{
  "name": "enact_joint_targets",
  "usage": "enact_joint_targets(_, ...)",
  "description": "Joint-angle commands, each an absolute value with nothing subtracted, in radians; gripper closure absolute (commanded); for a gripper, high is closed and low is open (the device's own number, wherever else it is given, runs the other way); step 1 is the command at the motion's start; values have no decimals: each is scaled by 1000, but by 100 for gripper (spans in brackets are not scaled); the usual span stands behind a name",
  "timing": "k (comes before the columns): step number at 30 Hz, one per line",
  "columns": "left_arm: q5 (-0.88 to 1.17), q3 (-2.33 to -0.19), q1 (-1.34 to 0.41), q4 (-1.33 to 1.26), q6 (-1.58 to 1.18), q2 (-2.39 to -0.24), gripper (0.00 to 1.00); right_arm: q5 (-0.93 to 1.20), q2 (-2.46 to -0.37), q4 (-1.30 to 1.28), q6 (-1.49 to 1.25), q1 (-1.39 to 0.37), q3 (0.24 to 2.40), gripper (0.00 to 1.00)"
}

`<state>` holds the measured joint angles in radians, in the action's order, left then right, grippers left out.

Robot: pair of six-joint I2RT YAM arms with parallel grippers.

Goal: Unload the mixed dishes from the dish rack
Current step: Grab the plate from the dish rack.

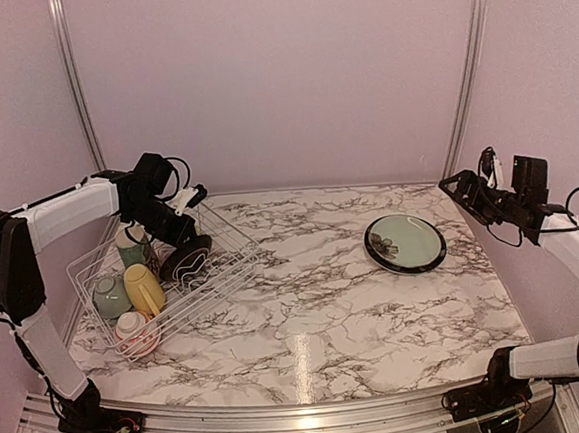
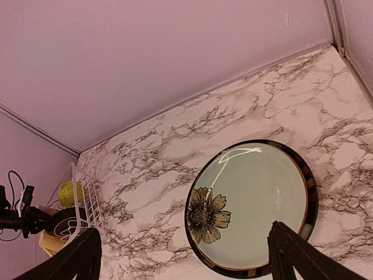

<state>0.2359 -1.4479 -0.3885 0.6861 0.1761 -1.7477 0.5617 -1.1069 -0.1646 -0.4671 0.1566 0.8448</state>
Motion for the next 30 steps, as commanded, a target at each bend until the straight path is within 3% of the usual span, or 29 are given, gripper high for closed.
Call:
enact_joint_targets(1,247,-1488,-387,762,129,-1761,100,534,-1082,-197,-452,155,865,4)
enact_joint_targets(30,119,-1691,-458,861,6,-1668,100,546,-1126,-144,-483,133,865,5)
